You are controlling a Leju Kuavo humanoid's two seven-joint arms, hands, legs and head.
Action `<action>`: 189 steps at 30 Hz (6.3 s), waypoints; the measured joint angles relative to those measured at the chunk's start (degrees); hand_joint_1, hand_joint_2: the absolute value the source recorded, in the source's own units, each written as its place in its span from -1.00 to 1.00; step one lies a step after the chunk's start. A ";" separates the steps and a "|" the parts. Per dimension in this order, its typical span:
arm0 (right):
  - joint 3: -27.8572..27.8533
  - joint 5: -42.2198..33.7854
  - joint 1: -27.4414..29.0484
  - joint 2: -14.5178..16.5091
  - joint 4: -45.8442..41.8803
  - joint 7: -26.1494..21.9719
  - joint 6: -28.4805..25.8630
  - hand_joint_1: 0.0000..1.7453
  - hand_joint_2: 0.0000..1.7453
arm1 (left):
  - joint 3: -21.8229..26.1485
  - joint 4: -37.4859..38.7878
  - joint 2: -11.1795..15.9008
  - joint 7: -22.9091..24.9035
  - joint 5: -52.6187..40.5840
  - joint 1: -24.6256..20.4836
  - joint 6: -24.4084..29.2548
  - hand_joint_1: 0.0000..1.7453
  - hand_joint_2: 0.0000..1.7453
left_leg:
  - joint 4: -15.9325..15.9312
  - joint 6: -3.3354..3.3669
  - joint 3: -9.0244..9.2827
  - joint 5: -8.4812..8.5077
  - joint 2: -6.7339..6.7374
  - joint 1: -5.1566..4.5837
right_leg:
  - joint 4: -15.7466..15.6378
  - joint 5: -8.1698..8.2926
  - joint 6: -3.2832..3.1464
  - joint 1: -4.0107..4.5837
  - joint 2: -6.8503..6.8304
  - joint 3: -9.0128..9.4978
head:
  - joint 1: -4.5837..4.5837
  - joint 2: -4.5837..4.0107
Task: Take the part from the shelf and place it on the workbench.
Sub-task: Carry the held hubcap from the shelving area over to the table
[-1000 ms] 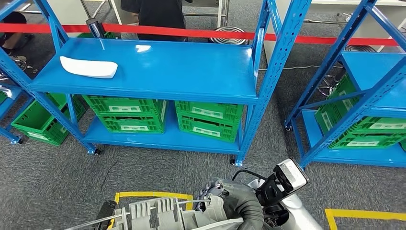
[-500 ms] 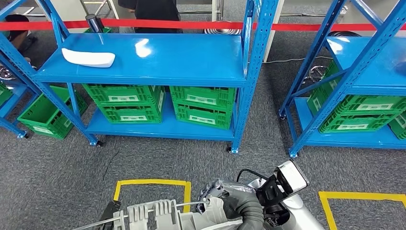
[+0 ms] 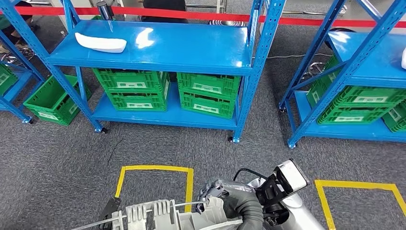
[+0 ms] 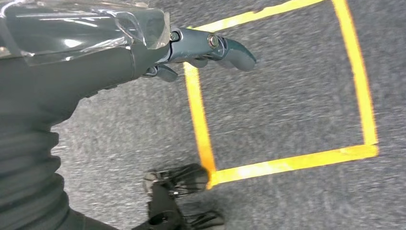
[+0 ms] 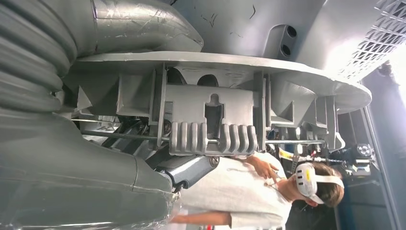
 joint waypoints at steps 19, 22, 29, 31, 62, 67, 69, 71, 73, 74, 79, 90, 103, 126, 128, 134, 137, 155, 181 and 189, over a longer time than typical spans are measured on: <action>0.63 -0.10 0.01 0.14 0.52 -0.05 0.70 1.00 1.00 | 0.34 2.22 -0.67 -0.58 -0.06 0.75 0.19 -1.00 1.00 | 13.08 -4.86 -2.68 -4.63 -0.36 1.44 | -15.95 7.54 -0.95 -0.23 -0.19 7.53 | -0.03 0.00; 0.60 0.08 -0.03 0.17 0.44 -0.02 0.79 1.00 1.00 | 0.34 2.19 -0.67 -0.63 -0.09 0.55 0.17 -1.00 1.00 | 2.99 -3.82 4.34 -5.67 -0.71 1.05 | -15.70 8.80 0.24 -0.09 -0.23 6.54 | 0.04 0.00; 0.59 0.45 -0.01 -0.02 0.37 0.04 0.82 1.00 1.00 | 0.41 2.10 -0.77 -0.67 -0.16 0.32 0.31 -1.00 1.00 | 1.02 -0.22 0.86 -1.57 -0.14 0.52 | -5.52 1.45 0.19 -0.06 -0.19 1.83 | 0.47 0.00; 0.59 0.51 0.01 -0.05 0.37 0.03 0.82 1.00 1.00 | 0.44 2.10 -0.79 -0.67 -0.19 0.33 0.37 -1.00 1.00 | 1.11 -0.05 -1.02 -0.18 -0.07 0.22 | 0.95 -0.89 0.49 -0.06 -0.19 1.01 | 0.54 0.00; 0.50 1.20 -0.38 -0.21 -0.22 -0.82 1.23 1.00 1.00 | 1.93 1.64 -0.66 -1.28 0.58 1.14 1.04 -1.00 1.00 | 3.06 0.10 -2.96 -0.48 -0.33 0.12 | 2.63 -2.10 1.09 -0.39 -0.35 1.03 | 0.69 0.00; 0.50 1.25 -0.57 -0.22 -0.38 -0.95 1.29 1.00 1.00 | 2.13 1.59 -0.87 -1.33 0.40 1.17 0.99 -1.00 1.00 | 3.08 -0.27 -6.40 2.97 -0.44 -0.72 | -13.20 0.19 0.13 1.01 -0.47 14.79 | 0.62 0.00; 0.46 1.27 -0.68 -0.25 -0.51 -1.04 1.34 1.00 1.00 | 2.22 1.57 -0.92 -1.39 0.33 1.21 0.93 -1.00 1.00 | 2.78 -0.84 -6.82 4.36 -0.34 -0.69 | -17.37 -0.45 -0.63 1.51 -0.53 16.89 | 0.58 0.00; 0.42 1.31 -0.71 -0.24 -0.54 -1.21 1.36 1.00 1.00 | 2.26 1.62 -0.78 -1.45 0.23 1.32 0.90 -1.00 1.00 | 2.85 -1.51 -7.36 4.48 -0.38 -0.46 | -17.52 0.78 -1.17 1.14 -0.57 15.79 | 0.67 0.00; 0.39 1.40 -0.71 -0.16 -0.56 -1.33 1.37 1.00 1.00 | 2.28 1.66 -0.67 -1.48 0.13 1.51 0.88 -1.00 1.00 | 6.00 -2.23 -8.54 0.32 -0.53 -0.20 | -17.67 2.31 -1.93 0.64 -0.68 14.52 | 0.58 0.00; 0.37 1.46 -0.71 -0.10 -0.56 -1.34 1.37 1.00 1.00 | 2.28 1.67 -0.68 -1.48 0.11 1.56 0.90 -1.00 1.00 | 9.34 -2.63 -9.35 -3.03 -0.56 0.01 | -17.61 3.07 -2.13 0.67 -0.69 13.79 | 0.50 0.00; 0.35 1.69 -0.60 -0.04 -0.57 -1.53 1.37 1.00 1.00 | 2.29 1.66 -0.56 -1.48 -0.05 1.48 1.04 -1.00 1.00 | 18.83 -3.80 -7.10 -5.10 -0.51 1.04 | -16.59 6.65 -1.54 0.58 -0.66 8.90 | 0.40 0.00; 0.11 2.00 -0.62 -0.13 -0.87 -1.89 1.39 1.00 1.00 | 2.33 1.39 -0.50 -1.52 -0.49 0.91 1.04 -1.00 1.00 | 2.44 0.10 0.08 -2.28 -0.18 0.61 | -5.82 0.96 -0.10 0.49 -0.42 2.01 | 0.65 0.00; -0.19 2.54 -0.66 0.04 -1.07 -2.06 1.63 1.00 1.00 | 2.84 1.31 -0.51 -1.52 -0.30 1.18 0.90 -1.00 1.00 | 4.10 -2.99 -8.32 3.46 -0.24 0.67 | -18.45 -0.17 -1.57 0.70 -0.64 17.76 | 0.38 0.00; -1.43 7.04 0.40 0.09 -1.90 -4.99 1.69 1.00 1.00 | 3.25 1.33 -0.72 -1.61 -1.03 1.23 0.61 -1.00 1.00 | 2.35 -1.17 -2.64 0.65 -3.02 1.08 | -7.30 -0.55 2.37 -1.14 0.60 8.60 | 0.41 0.00; -1.51 7.33 0.49 0.04 -1.96 -5.21 1.69 1.00 1.00 | 3.25 1.31 -0.65 -1.55 -1.19 1.21 0.51 -1.00 1.00 | 3.48 -2.14 -3.61 0.54 -4.02 1.28 | -13.14 1.49 2.73 -1.46 1.92 11.10 | 0.50 0.00; -1.91 8.19 0.66 0.05 -2.39 -5.72 1.69 1.00 1.00 | 3.15 1.32 -0.51 -1.51 -1.30 1.84 0.34 -1.00 1.00 | 7.04 -4.36 -6.13 -1.12 -3.01 1.99 | -14.15 2.89 -0.10 -1.09 0.42 11.16 | 0.25 0.00; -2.08 8.46 0.80 0.08 -2.47 -5.89 1.70 1.00 1.00 | 3.12 1.30 -0.45 -1.49 -1.45 1.77 0.33 -1.00 1.00 | 18.42 -4.61 -10.82 -6.92 -0.89 1.98 | -14.13 3.12 -0.55 -0.43 -1.07 10.82 | 0.09 0.00; -2.75 9.70 1.54 -0.29 -3.26 -7.14 1.73 1.00 1.00 | 3.05 0.68 -0.34 -0.76 -1.78 1.34 0.05 -1.00 1.00 | 2.09 -0.26 -1.82 0.08 -3.34 0.52 | -0.93 -1.72 1.33 -0.03 -0.13 3.94 | 0.26 0.00; -3.71 11.40 1.43 -0.45 -4.59 -7.90 1.85 1.00 1.00 | 3.02 -0.41 -0.95 0.13 -2.54 0.94 0.87 -1.00 1.00 | 3.14 0.08 -2.32 -0.70 -0.65 0.11 | -7.13 -0.25 0.34 0.32 -1.70 6.80 | 0.25 0.00; -3.81 11.38 1.57 -0.64 -4.87 -7.90 1.80 1.00 1.00 | 3.04 -0.69 -1.67 0.30 -3.19 0.70 0.89 -1.00 1.00 | 3.39 0.08 -2.45 -0.55 -6.71 -0.36 | -13.22 4.02 0.42 0.68 3.47 8.67 | 0.33 0.00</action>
